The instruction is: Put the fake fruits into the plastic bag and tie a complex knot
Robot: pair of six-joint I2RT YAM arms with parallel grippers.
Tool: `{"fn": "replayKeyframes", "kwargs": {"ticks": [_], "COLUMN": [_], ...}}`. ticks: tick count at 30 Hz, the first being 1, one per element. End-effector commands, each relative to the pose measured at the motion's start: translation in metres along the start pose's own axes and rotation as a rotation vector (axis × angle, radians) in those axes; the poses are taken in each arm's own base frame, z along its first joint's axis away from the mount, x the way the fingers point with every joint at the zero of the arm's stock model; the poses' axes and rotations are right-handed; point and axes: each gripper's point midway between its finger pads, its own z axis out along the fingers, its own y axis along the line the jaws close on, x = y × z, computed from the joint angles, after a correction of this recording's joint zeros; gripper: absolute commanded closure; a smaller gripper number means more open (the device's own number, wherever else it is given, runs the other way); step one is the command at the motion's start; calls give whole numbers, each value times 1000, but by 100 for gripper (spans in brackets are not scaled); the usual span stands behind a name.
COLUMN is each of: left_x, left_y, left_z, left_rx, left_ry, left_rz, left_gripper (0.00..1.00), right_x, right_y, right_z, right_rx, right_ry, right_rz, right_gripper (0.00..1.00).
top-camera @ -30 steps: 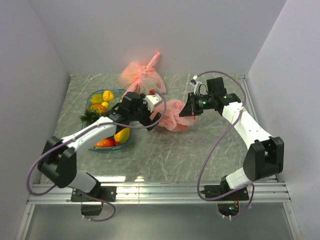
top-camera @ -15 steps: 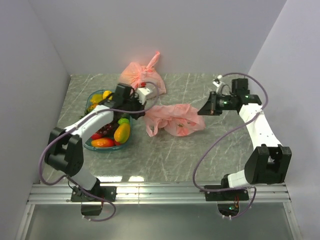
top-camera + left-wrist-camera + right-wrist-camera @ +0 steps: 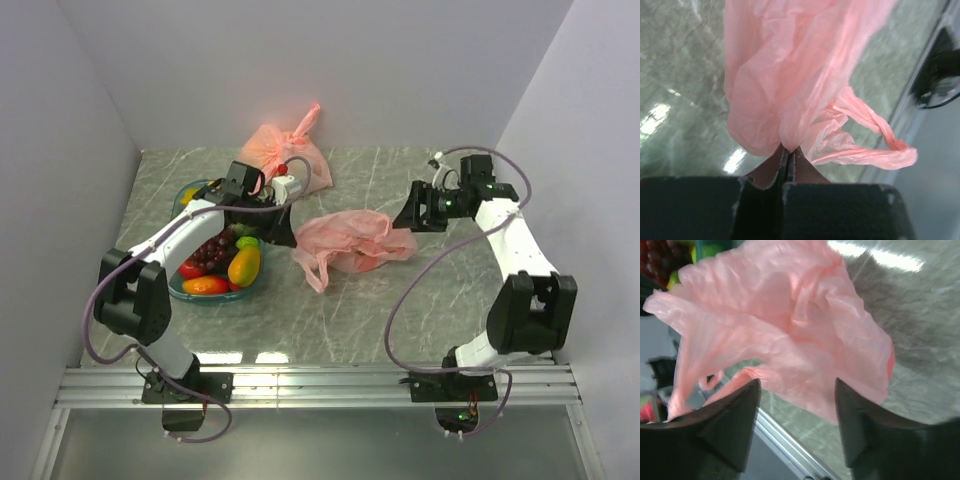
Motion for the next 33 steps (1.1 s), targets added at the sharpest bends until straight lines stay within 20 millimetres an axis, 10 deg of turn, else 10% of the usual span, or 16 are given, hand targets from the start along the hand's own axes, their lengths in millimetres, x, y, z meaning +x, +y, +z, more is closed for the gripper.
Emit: {"fn": "replayKeyframes", "kwargs": {"ticks": [1,8,16,23,27,31,33], "left_x": [-27,-32,-28,-24,-33,-54,-70], "left_y": [-25,-37,-36,-31,-17,20,40], "left_z": [-7,-5,-8,-7,-10,-25,-36], "left_rx": [107,179,181,170,114,32,14], "left_ry": [-38,4,42,74,67,28,2], "left_rz": [-89,-188,-109,-84,-15,55,100], "left_gripper": [99,99,99,99,99,99,99], "right_x": [-49,-57,-68,-36,-18,-8,-7], "right_y": [37,81,87,69,40,9,-2], "right_z": [-60,-70,-3,56,63,37,19], "right_rx": [81,324,413,295,311,315,294], "right_ry": [-273,-389,-303,-113,0,50,51], "right_rz": [-238,-638,-909,-978,-968,-857,-795], "right_gripper": [11,5,2,3,38,100,100]}}
